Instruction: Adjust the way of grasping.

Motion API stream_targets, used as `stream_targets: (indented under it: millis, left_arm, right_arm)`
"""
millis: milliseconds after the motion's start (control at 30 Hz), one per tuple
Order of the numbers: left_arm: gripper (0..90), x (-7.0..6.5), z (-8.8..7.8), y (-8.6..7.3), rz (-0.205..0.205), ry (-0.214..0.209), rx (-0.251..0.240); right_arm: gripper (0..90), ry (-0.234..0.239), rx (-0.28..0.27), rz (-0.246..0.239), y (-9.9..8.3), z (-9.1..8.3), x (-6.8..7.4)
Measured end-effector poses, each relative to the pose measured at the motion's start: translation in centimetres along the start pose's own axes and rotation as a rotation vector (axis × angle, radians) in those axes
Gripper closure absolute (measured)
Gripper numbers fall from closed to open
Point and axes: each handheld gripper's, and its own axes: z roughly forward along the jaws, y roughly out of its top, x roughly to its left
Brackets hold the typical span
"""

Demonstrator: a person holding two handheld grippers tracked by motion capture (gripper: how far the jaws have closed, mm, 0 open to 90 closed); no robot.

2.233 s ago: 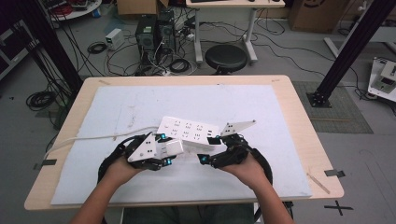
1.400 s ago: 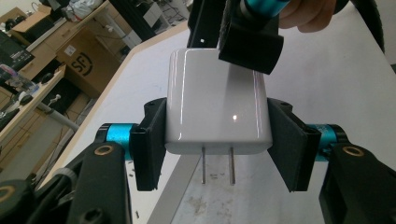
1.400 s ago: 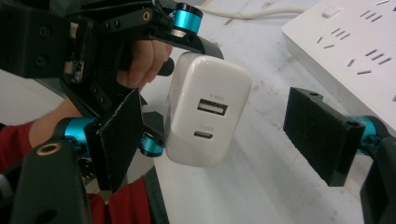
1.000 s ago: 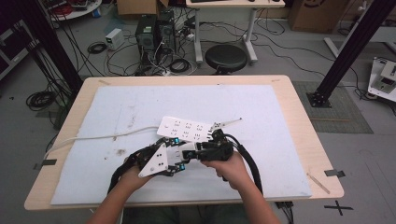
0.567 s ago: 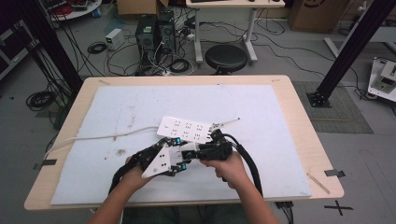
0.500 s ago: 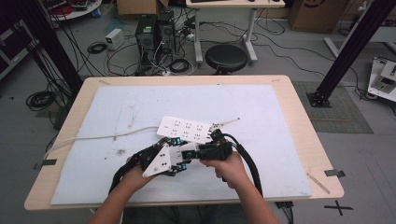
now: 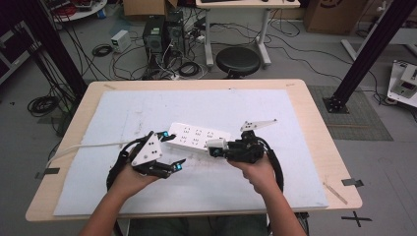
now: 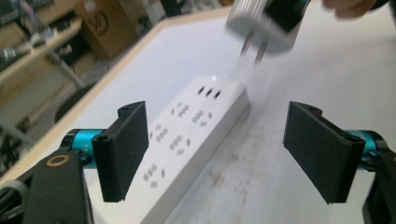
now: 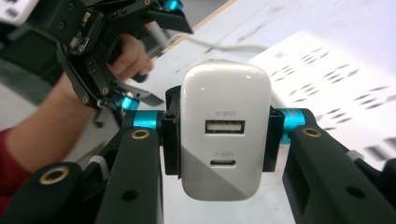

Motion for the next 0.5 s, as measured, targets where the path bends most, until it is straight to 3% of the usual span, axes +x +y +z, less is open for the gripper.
stream_targets:
  millis: [167, 233, 333, 500]
  left_arm:
    - [21.2, 2.2, -1.4, -0.4, -0.073, 0.016, 0.093]
    - [21.1, 3.1, -2.0, -0.7, -0.099, 0.043, 0.129]
    - [21.1, 4.3, -2.9, -1.2, -0.123, 0.044, 0.178]
    - [21.1, 5.6, -3.8, -2.1, -0.150, 0.054, 0.216]
  right_arm:
    - [63.1, -0.078, -0.018, -0.070, 0.7, -1.7, 0.1]
    - [63.1, -0.113, -0.022, -0.096, 0.9, -2.2, 0.1]
    - [63.1, -0.146, -0.016, -0.119, 1.0, -2.7, 0.2]
    - [63.1, -0.161, -0.012, -0.123, 1.0, -3.4, 0.0]
